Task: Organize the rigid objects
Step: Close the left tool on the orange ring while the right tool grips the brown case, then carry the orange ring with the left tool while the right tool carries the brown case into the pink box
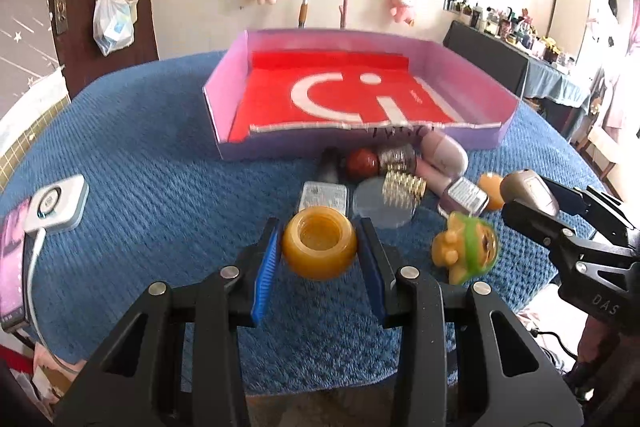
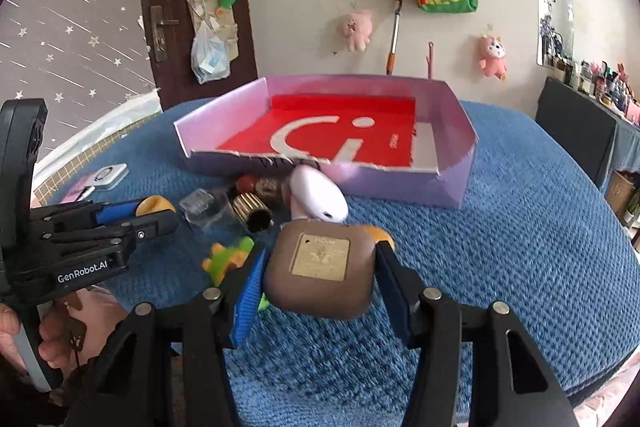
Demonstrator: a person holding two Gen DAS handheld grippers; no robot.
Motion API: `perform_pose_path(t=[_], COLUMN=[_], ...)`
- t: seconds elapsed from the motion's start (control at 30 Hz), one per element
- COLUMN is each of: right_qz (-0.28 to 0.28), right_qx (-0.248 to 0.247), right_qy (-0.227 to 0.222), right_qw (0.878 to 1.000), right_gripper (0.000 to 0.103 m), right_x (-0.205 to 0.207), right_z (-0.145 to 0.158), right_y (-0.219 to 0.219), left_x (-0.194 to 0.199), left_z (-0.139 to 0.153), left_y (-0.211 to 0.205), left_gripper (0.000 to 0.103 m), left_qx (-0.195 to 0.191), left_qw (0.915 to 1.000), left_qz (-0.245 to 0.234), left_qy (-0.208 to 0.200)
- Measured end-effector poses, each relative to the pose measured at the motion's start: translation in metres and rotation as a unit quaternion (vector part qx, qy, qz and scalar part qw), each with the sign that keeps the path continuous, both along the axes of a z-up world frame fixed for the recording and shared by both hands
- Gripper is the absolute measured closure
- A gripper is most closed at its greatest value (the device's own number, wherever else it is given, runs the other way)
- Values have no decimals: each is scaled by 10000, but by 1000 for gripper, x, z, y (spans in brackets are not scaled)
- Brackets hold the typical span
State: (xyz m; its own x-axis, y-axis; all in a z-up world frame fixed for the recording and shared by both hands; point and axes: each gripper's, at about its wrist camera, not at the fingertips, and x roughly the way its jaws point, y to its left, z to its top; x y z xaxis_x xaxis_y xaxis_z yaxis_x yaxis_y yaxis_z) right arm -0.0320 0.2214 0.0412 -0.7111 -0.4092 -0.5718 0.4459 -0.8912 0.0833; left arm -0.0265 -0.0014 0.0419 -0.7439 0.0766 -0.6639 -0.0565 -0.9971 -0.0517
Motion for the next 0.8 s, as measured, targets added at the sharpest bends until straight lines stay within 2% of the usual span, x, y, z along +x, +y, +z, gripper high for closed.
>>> perform_pose_path(t=[0.5, 0.8], right_qz=[97, 113], right_qx=[-15, -43], right_qy=[270, 229], right_qw=[9996, 9997], right_gripper=[47, 47], right_x=[-16, -28], right_z=[21, 30], right_y=[-9, -7], left_x=[-19, -33], left_z=[25, 39], left_y=[1, 5], left_gripper=[67, 67], left_qx=[-56, -6], left_qw=[9992, 9989], left_qz=[-140, -222], left_qy=[365, 423])
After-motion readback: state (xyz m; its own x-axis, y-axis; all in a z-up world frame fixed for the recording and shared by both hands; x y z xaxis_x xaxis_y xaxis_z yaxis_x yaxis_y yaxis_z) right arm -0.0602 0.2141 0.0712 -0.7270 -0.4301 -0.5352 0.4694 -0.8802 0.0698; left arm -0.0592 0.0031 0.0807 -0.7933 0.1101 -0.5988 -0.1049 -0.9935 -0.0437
